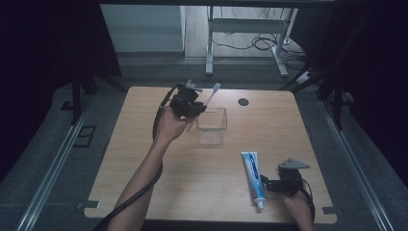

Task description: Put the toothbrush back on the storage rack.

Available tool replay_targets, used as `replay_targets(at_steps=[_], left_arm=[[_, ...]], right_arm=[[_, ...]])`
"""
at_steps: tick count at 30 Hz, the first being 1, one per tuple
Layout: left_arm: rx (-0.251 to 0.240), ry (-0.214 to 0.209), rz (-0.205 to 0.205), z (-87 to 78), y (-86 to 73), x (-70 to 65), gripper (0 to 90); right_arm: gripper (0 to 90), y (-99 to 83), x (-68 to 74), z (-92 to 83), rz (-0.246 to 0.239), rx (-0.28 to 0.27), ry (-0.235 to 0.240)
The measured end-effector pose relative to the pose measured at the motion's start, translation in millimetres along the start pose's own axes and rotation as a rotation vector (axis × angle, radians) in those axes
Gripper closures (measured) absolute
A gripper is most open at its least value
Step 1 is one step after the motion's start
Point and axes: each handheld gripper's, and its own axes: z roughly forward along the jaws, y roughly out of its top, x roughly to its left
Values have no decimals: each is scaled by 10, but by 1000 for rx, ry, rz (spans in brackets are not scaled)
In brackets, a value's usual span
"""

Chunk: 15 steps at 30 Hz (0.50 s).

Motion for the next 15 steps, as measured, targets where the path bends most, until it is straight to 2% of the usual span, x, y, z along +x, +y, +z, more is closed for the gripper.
replay_targets(at_steps=[5, 15], left_arm=[[-39, 1, -11, 76, 48, 13, 791], [-81, -2, -37, 222, 84, 24, 791]], right_arm=[[130, 1, -1, 1, -1, 0, 1], [130, 3, -5, 3, -6, -1, 4]])
